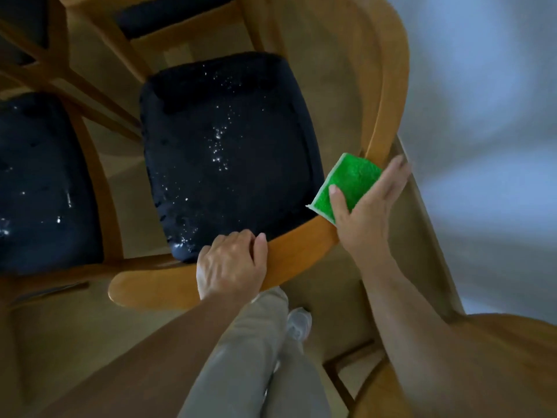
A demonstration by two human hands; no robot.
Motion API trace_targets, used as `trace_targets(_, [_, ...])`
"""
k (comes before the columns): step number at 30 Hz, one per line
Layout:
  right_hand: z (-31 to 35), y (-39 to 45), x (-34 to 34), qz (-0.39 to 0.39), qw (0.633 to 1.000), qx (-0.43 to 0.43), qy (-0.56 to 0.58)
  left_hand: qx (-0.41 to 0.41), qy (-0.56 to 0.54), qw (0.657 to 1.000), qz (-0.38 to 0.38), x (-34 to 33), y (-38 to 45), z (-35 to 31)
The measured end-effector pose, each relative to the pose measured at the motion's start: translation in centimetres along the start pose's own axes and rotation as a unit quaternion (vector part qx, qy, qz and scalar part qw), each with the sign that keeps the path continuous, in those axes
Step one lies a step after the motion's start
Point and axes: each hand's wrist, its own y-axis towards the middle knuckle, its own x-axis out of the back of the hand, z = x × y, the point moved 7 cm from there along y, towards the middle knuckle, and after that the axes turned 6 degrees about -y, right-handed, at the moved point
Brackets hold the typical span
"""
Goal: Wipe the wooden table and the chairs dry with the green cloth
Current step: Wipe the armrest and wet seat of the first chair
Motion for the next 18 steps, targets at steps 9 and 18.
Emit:
trace_targets(9, [-1.0, -6.3, -3.5, 0.081, 0.937, -0.244, 0.235, 0.042, -0.018, 0.993, 0.113, -0.2, 0.6, -0.1])
trace_targets(18, [-1.9, 4.9, 0.3, 0.068, 0.956, -0.244, 0.145, 0.013, -0.240, 0.943, 0.232, 0.0, 8.9, -12.4])
